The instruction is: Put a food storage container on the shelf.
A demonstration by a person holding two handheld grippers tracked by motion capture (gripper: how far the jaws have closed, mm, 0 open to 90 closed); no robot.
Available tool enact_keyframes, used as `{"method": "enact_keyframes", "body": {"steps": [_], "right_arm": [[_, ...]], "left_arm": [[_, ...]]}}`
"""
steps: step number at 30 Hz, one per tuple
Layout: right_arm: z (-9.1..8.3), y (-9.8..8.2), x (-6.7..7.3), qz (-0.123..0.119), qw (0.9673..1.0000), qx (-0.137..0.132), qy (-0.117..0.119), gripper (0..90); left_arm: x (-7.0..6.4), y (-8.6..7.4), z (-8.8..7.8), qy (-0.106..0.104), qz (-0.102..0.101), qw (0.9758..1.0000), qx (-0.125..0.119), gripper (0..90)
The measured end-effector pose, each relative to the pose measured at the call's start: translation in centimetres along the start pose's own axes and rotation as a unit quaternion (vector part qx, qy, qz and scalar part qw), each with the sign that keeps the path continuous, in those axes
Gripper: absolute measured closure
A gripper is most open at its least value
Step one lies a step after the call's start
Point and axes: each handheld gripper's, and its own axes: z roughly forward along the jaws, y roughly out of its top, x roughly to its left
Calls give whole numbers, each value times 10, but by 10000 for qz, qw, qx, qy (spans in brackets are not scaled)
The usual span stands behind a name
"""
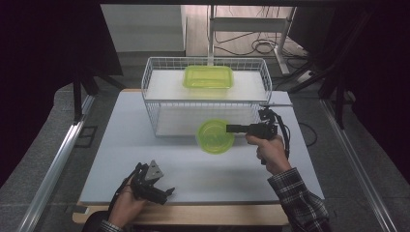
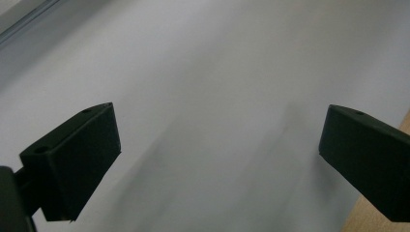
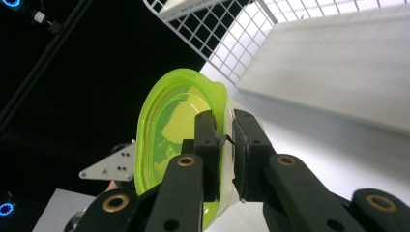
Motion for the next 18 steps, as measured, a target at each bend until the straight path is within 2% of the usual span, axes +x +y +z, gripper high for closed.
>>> {"method": "enact_keyframes", "body": {"steps": [18], "right_arm": [[-8,28,15,-74,9996,-289,-13,812]], "left_arm": [[0,0,0,20,9,10000,9,13]]}}
